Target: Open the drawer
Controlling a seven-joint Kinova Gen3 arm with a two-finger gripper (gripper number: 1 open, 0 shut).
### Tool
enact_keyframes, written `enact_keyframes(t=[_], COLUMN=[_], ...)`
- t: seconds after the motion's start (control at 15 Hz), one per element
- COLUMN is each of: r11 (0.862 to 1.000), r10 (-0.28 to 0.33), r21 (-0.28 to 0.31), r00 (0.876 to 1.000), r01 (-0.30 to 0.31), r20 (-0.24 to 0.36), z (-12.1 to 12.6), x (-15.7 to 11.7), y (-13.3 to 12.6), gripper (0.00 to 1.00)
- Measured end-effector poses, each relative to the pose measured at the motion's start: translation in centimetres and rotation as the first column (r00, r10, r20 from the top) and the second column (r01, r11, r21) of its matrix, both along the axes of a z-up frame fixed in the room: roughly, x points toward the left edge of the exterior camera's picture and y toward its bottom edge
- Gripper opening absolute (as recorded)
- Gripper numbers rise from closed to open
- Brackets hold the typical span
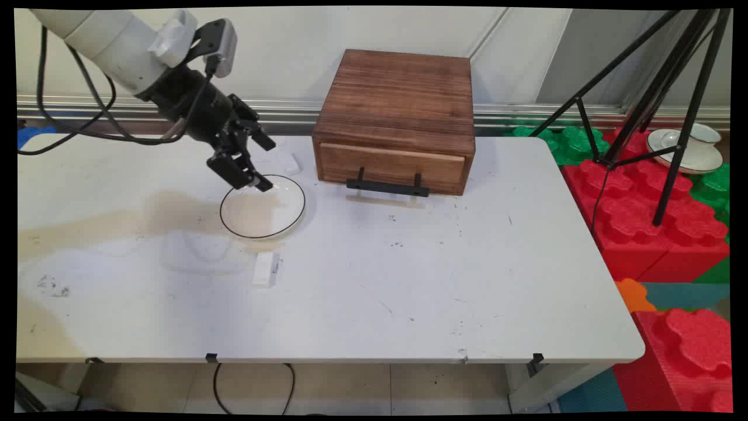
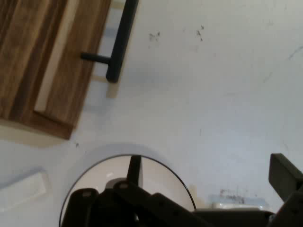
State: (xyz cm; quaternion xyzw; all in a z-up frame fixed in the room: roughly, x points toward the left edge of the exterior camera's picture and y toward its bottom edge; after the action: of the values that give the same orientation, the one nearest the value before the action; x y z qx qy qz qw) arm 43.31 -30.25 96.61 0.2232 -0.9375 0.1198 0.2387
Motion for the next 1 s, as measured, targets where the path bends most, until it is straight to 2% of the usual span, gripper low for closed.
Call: enact_keyframes(t=[0.53, 1.0], r11=[0.998, 0.993], r10=[-0.051, -0.110], r21=[-0.039, -0.051], r00=[0.999, 0.994], r01=[0.051, 0.111], r20=[-0.002, 0.024], z=[-0.4, -2.1], x=[-3.2, -6.6], y=[-2.5, -5.1], gripper=[1.00, 1.00])
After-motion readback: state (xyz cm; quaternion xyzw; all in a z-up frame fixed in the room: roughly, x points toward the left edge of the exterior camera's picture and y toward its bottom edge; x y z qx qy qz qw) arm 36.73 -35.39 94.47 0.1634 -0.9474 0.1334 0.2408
